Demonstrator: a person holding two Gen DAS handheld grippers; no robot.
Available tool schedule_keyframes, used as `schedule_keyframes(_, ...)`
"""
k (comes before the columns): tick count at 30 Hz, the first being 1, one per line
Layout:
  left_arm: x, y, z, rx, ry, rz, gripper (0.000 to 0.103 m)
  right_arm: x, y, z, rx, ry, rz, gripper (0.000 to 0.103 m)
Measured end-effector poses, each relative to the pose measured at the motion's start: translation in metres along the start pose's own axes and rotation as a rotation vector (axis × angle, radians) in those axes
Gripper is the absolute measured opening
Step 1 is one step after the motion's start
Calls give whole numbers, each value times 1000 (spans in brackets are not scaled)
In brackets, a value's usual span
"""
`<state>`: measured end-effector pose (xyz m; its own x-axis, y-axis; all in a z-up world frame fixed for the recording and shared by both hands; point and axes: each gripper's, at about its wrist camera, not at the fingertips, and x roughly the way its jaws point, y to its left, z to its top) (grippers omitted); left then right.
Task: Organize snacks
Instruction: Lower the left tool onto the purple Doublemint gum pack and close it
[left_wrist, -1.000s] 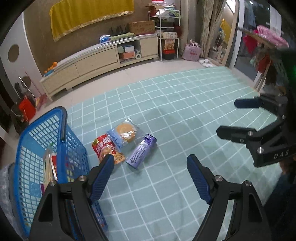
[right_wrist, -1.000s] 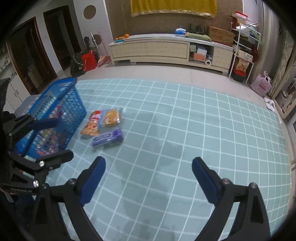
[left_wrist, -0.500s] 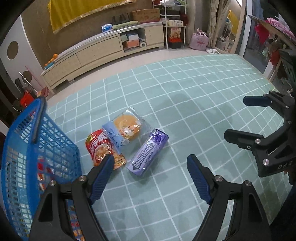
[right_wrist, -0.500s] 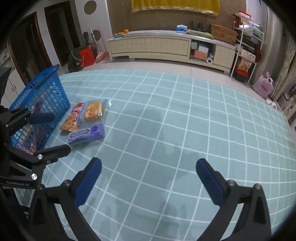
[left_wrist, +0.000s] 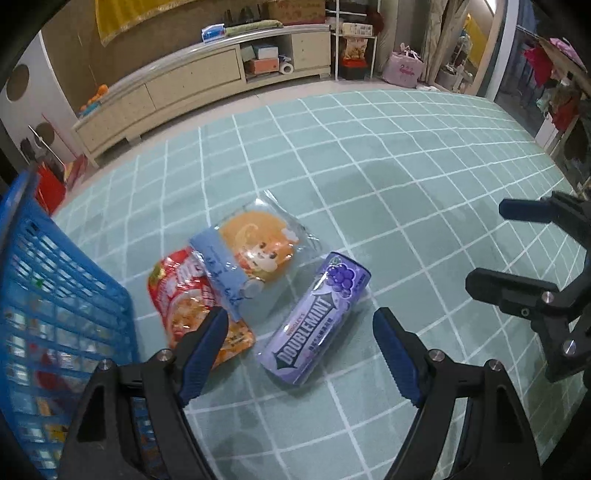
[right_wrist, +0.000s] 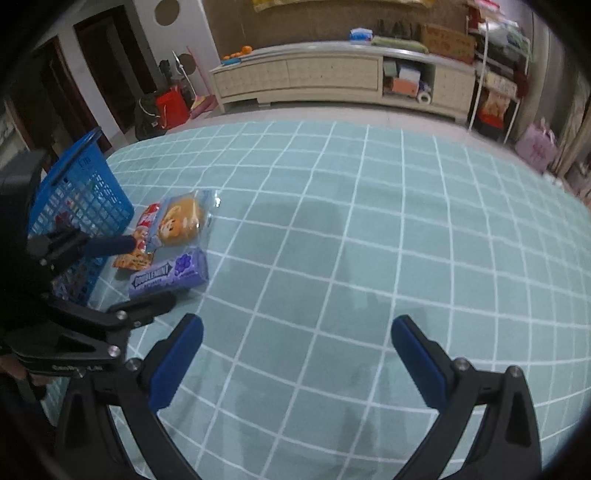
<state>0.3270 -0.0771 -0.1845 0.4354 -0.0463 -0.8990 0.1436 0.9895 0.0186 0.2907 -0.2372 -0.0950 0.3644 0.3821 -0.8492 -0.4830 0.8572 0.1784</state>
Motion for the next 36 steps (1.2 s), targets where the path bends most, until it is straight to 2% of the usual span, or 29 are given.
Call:
schedule_keyframes(4, 4, -2, 2, 1, -9, -17, 79, 1, -5, -1, 6, 7, -46, 103)
schedule_keyframes(6, 6, -5, 3, 10, 1, -28, 79, 0, -10, 0, 29, 17, -25, 103)
schedule_keyframes(8, 10, -9, 3, 32, 18, -19, 76, 1, -16, 0, 78, 41, 31, 103)
schedule_keyframes(9, 12, -9, 4, 39, 33, -19, 66, 1, -18, -1, 90, 47, 46, 103)
schedule_keyframes(13, 13, -8, 2, 4, 53, -49, 43, 0, -17, -1, 60, 47, -12, 103)
schedule_keyframes(16, 12, -5, 2, -11, 64, -52, 34, -1, -17, -2, 66, 53, 0, 103)
schedule_keyframes(20, 10, -6, 3, -8, 72, -37, 31, 2, -14, -1, 39, 63, -25, 103)
schedule_keyframes(23, 6, -9, -1, -46, 77, -42, 29, 4, -13, -2, 45, 81, -1, 103)
schedule_keyframes(28, -7, -18, -10, -42, 43, -33, 29, 1, -5, -2, 3, 74, -28, 103)
schedule_keyframes(36, -51, -13, -19, -74, -10, -28, 29, -1, 2, -1, 1, 86, 4, 103)
